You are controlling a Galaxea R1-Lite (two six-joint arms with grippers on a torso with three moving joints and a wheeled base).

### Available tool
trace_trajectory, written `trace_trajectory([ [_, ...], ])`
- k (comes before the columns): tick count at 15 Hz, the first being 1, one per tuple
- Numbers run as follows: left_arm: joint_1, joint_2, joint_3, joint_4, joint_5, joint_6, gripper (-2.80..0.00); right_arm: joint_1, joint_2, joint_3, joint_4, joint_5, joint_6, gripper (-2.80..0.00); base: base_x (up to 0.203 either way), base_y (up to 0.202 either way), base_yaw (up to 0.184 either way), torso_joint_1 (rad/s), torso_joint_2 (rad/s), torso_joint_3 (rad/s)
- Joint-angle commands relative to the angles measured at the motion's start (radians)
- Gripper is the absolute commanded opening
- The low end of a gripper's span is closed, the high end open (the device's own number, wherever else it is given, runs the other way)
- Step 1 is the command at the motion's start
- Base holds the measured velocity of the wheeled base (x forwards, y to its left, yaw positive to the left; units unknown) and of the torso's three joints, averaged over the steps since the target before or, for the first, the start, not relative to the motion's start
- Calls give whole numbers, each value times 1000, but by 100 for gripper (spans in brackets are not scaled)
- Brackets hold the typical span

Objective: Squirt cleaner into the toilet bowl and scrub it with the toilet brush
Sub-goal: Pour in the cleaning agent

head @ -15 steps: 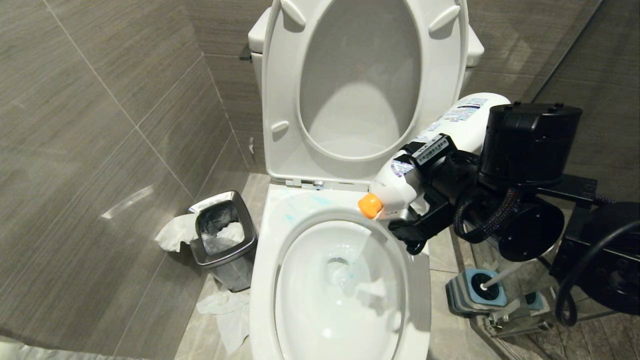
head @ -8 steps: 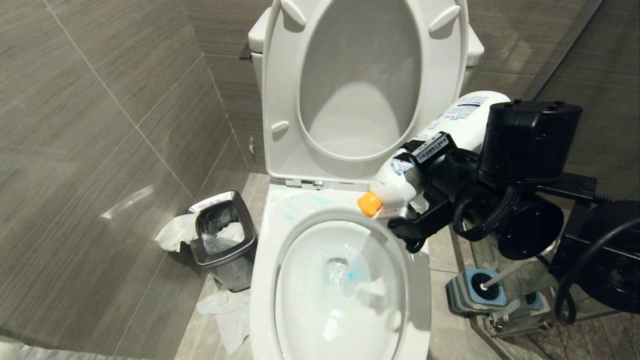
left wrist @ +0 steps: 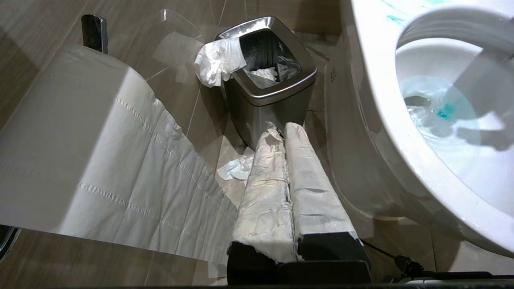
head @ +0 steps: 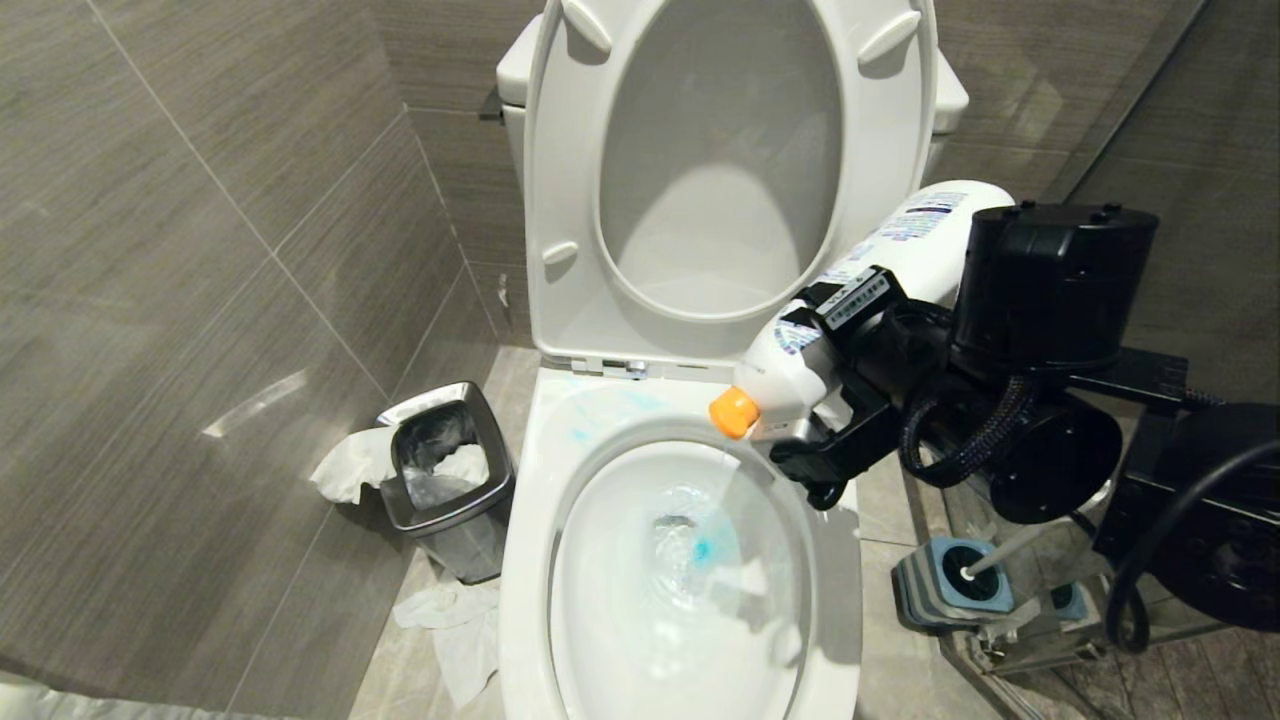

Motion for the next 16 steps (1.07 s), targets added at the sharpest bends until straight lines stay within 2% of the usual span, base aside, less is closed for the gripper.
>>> trace_trajectory([
  [1,0,2,0,0,0,-1,-280,3,2,0,-4,-3,-12,-280,0,0,0,0,0,0],
  [7,0,2,0,0,0,-1,-280,6,0,0,-4,-3,-3,-280,0,0,0,0,0,0],
  [8,0,2,0,0,0,-1,-280,6,-1,-4,-4,-3,11,-280,0,0,0,0,0,0],
  [9,0,2,0,0,0,-1,-280,6,0,-7,-4,-3,60,-280,0,0,0,0,0,0],
  [16,0,2,0,0,0,-2,-280,4,-23,4,30,-78,729,-280,0,0,0,0,0,0],
])
